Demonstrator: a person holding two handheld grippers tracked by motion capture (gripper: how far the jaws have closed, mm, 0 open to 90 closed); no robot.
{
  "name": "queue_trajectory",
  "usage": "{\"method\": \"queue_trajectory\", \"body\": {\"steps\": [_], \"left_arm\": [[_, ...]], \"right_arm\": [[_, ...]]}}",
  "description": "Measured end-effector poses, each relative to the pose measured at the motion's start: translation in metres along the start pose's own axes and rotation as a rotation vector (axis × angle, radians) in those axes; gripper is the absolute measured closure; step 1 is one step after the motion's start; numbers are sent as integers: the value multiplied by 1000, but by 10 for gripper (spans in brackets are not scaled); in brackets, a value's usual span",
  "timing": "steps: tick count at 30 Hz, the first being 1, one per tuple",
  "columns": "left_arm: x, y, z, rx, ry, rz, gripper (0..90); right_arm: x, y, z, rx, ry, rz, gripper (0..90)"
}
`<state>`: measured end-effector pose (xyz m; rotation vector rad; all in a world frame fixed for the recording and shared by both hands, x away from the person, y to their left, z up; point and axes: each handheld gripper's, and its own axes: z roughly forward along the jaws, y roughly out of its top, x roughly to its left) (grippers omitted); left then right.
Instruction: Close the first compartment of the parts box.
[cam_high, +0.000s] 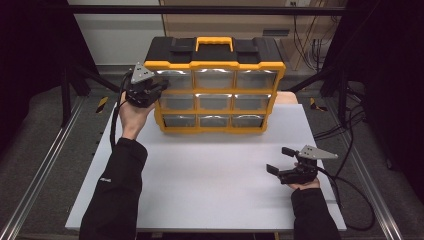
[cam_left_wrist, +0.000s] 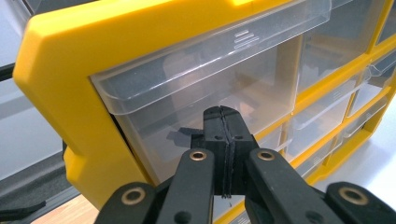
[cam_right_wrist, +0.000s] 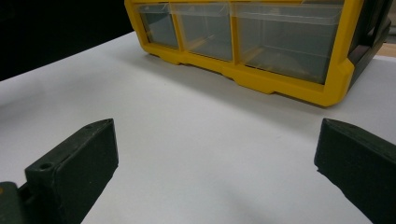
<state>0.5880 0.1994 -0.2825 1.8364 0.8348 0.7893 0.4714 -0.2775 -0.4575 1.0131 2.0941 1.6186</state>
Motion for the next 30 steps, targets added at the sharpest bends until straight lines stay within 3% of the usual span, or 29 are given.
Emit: {"method": "queue_trajectory", "body": {"steps": [5, 7, 11, 16, 20, 24, 30], "left_arm": [[-1, -1, -4, 34, 3, -17, 894], [0, -3, -8, 15, -2, -32, 889], [-1, -9, -15, 3, -3, -39, 795], [-5, -19, -24, 5, -38, -78, 623], [-9, -29, -30, 8, -39, -75, 474], [-12, -38, -35, 2, -83, -110, 332], [-18, -50, -42, 6, -143, -131, 111]], "right_arm": [[0, 0, -1, -4, 0, 1, 3], [0, 0, -1, -6, 0, 2, 3], [0, 0, 0, -4, 0, 1, 3], [0, 0, -1, -6, -1, 3, 3], [0, 0, -1, -6, -1, 3, 3], [0, 0, -1, -7, -2, 5, 3], [0, 0, 0, -1, -2, 3, 3]]}}
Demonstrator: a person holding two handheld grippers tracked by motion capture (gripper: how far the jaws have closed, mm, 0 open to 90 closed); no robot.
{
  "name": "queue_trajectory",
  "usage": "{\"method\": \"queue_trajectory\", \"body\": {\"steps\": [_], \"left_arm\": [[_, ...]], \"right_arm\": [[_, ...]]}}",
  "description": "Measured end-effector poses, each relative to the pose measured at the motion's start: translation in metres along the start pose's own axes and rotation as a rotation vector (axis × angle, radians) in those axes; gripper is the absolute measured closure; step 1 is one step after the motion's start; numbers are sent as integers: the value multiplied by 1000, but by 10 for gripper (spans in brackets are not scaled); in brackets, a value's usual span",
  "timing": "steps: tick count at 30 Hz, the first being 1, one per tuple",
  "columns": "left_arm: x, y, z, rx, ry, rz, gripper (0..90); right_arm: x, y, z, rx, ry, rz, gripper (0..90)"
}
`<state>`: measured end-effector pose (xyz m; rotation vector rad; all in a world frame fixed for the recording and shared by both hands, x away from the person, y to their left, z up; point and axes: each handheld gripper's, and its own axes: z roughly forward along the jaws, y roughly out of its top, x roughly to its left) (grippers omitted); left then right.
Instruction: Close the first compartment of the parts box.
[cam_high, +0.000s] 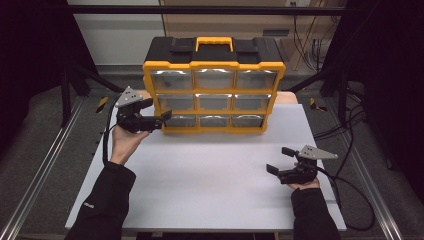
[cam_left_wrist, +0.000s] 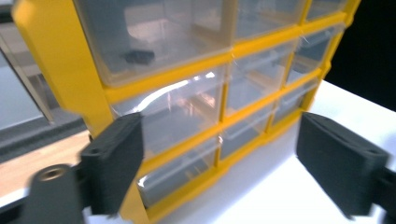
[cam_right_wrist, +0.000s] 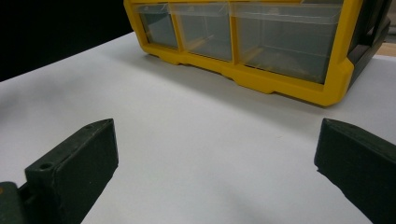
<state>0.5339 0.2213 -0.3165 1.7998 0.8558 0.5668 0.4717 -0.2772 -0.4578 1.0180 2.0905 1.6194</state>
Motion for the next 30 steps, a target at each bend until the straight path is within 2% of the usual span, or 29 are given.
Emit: {"method": "queue_trajectory", "body": {"steps": [3, 7, 14, 18, 30], "left_arm": [[0, -8, -5, -10, -14, -6, 45], [-1, -21, -10, -29, -25, -4, 1], [-2, -45, -18, -40, -67, 7, 0], [-2, -58, -22, -49, -85, -3, 0], [-1, -98, -32, -82, -87, -31, 0]], "right_arm": [[0, 0, 0, 3, 1, 0, 3], [0, 0, 0, 2, -1, 1, 3], [0, 0, 0, 0, -2, 2, 3], [0, -1, 1, 2, 1, 4, 3], [0, -1, 1, 6, 3, 12, 3]]}}
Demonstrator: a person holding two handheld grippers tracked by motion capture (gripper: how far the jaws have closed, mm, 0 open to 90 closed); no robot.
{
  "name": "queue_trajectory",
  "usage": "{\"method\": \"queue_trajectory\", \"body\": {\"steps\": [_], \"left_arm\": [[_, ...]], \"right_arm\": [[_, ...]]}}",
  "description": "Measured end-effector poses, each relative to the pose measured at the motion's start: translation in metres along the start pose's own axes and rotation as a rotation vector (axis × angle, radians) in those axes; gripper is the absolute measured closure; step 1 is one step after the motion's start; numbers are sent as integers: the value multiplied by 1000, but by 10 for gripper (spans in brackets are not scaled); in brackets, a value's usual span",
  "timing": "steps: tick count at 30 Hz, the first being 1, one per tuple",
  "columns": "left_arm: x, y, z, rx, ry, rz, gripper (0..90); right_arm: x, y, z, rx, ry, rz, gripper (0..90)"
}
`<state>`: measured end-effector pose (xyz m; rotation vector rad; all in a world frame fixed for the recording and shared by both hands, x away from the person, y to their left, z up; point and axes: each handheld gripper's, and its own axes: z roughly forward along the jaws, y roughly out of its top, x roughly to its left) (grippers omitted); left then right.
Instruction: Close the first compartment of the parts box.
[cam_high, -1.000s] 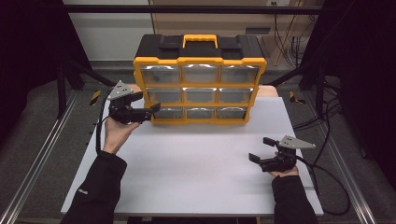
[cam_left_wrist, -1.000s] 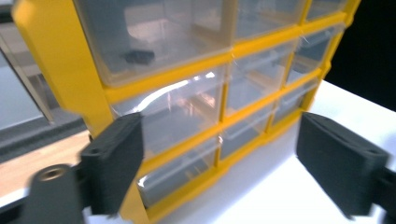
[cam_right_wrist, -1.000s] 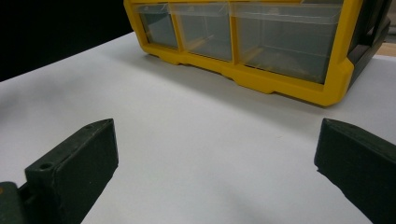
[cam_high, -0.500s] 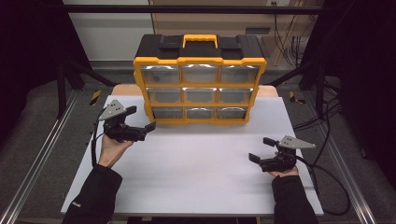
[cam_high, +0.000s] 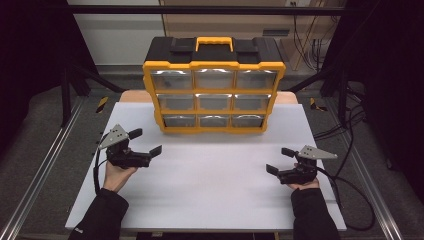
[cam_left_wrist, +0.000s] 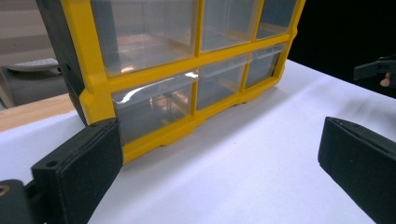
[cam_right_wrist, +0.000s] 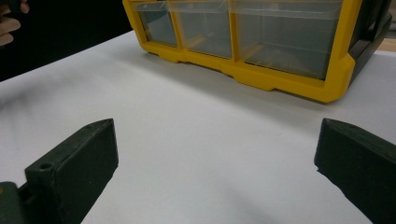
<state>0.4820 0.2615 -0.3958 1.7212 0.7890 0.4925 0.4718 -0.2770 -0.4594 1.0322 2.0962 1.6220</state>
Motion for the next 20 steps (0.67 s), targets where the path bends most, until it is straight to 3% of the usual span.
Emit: {"method": "queue_trajectory", "body": {"steps": [9, 20], "left_arm": [[3, -27, -3, 33, 8, -9, 0], [7, -37, -7, 40, 20, -21, 0]], "right_arm": [[0, 0, -1, -1, 0, -1, 3], [-1, 0, -2, -5, -3, 0, 3]]}}
